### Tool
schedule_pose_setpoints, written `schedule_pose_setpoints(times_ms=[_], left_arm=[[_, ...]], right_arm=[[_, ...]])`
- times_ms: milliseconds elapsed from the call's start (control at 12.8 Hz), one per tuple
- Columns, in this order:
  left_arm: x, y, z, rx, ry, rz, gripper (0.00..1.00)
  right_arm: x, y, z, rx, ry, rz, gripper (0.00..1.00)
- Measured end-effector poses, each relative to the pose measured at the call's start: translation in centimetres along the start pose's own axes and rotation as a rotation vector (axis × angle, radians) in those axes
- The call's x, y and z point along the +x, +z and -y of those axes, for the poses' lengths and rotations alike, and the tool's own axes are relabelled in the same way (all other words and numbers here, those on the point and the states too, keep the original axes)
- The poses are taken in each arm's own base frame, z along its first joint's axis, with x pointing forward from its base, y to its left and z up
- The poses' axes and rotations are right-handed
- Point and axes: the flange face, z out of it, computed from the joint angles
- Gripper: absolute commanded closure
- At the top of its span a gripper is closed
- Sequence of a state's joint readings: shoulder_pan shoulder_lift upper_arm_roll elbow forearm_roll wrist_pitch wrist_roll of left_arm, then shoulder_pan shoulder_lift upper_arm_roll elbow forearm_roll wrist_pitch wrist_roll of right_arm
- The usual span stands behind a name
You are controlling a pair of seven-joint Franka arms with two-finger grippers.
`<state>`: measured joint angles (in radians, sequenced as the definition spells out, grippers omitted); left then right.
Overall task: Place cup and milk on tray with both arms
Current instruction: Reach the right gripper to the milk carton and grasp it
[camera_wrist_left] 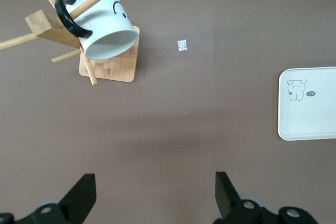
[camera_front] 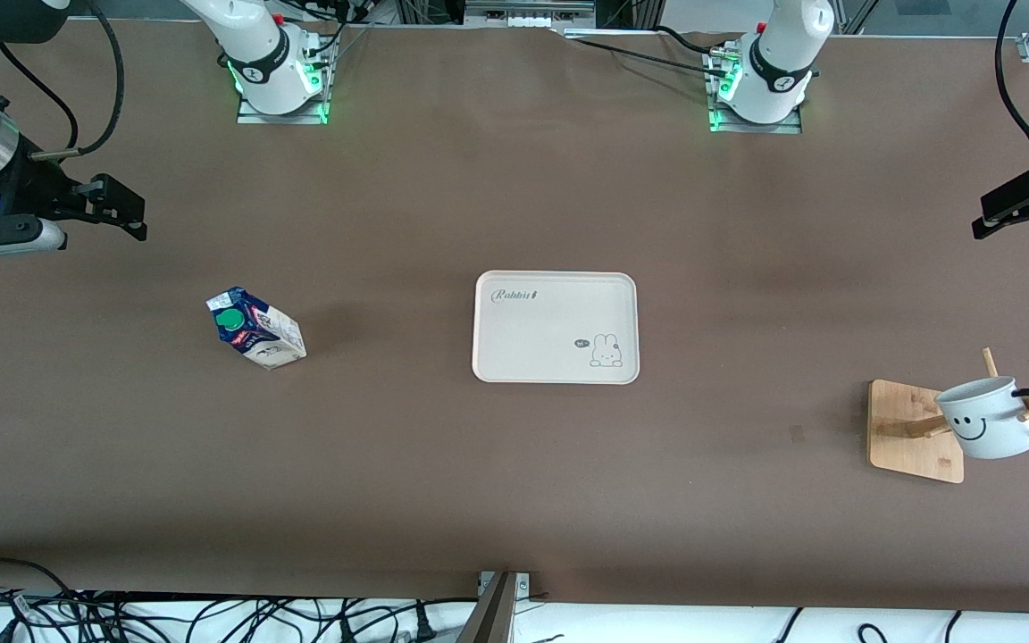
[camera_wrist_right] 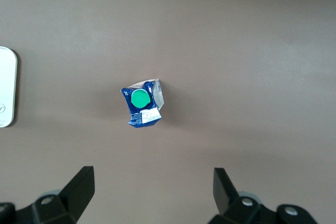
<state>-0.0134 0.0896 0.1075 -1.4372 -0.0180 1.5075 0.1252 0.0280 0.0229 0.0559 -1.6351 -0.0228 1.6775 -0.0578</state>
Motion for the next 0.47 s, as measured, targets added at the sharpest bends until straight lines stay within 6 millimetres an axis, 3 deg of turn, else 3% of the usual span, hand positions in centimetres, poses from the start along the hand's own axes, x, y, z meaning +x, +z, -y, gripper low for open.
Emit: schedule_pose_setpoints(times_ms=[468], left_arm=[[0.11,0.26,0.23,0.000,-0.004,0.005,0.00]], right_arm=[[0.24,0.59,-0.10,0.004,0.002,0.010,0.00]])
